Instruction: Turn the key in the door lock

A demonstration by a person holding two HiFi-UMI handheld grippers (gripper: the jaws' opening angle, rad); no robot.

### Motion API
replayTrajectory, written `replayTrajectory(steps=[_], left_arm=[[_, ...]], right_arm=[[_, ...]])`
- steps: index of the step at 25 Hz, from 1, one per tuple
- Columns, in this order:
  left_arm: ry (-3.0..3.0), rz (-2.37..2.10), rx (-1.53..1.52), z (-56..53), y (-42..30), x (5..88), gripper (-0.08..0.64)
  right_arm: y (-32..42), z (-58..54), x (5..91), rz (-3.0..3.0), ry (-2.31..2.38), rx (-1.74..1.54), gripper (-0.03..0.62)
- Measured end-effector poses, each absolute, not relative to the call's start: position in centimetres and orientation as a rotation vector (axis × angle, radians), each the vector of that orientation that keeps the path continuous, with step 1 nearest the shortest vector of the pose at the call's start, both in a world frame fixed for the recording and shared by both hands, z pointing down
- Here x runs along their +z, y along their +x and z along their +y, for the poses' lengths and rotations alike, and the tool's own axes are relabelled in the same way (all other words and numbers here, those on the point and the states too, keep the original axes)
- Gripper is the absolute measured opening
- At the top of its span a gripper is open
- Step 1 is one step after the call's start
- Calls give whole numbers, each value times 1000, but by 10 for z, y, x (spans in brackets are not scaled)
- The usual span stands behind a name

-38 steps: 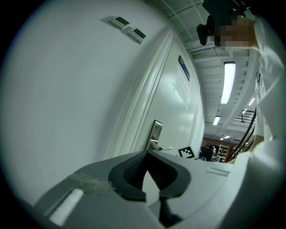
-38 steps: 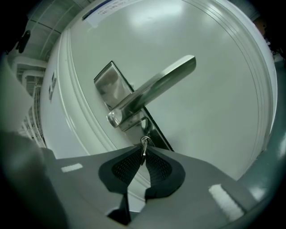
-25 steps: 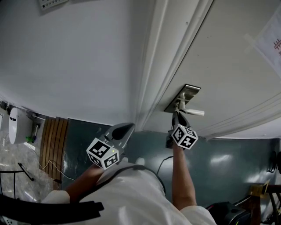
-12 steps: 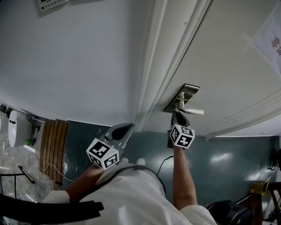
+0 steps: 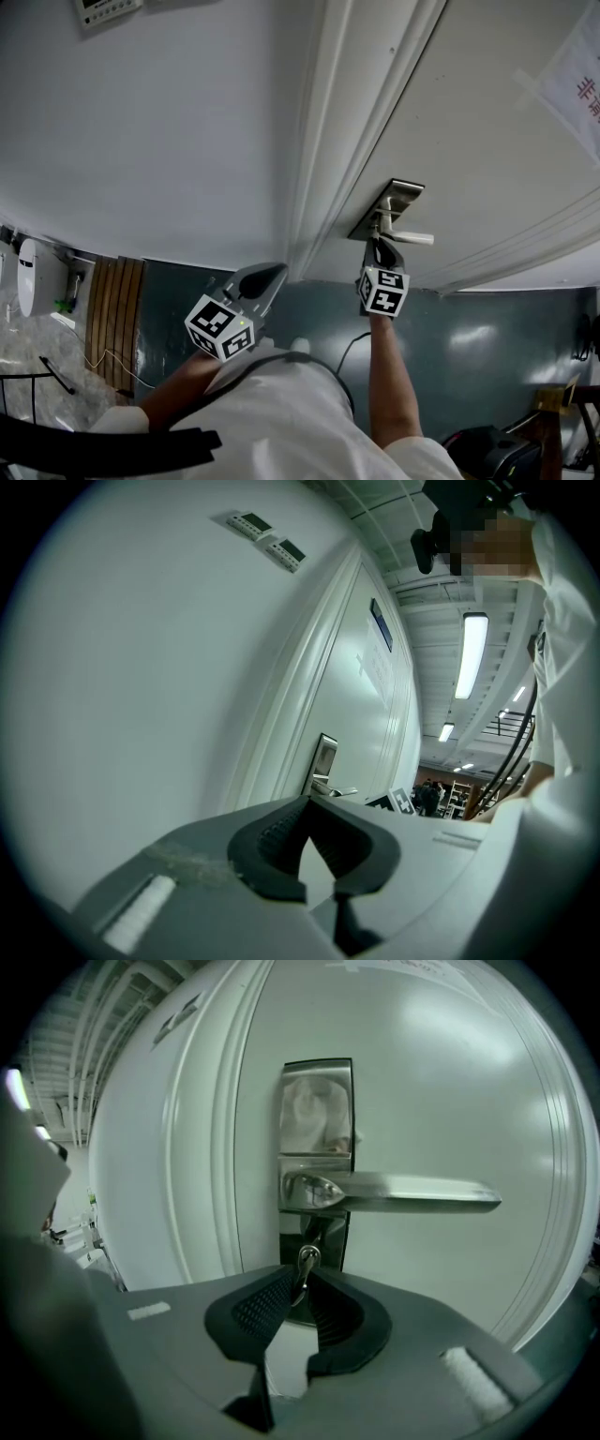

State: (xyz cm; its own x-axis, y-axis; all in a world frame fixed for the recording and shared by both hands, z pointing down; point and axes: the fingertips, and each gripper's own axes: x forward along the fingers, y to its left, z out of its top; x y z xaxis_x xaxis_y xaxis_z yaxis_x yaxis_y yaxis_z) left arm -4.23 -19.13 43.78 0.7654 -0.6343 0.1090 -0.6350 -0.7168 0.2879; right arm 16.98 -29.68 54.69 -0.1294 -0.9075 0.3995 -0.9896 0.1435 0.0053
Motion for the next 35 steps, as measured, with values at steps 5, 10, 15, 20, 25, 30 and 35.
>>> replayTrajectory(steps=[5,10,15,20,25,30,35], left_arm=[[2653,-980,2,-191,-41,438,3],[2654,-979,2,-191,-41,438,3],[2654,-978,0,-190,-41,438,3],[2652,-984,1,-189,-41,438,3],[2653,-990,-4,-188,-42,437,3],[2647,-993,-12,-186,-42,437,3],[2651,-984,-18,-183,-38,437,3]], right_arm=[[169,-297,547,-2069,1817,319,58],[165,-297,543,-2019,1766,204,67],[164,-297,543,-1976,1744,137,67],[163,-297,544,-1938,1709,59,67],[159,-298,548,-1841,1597,-149,49],[157,-297,549,-1787,1499,-263,54],[155,-296,552,-1720,1340,-415,60]])
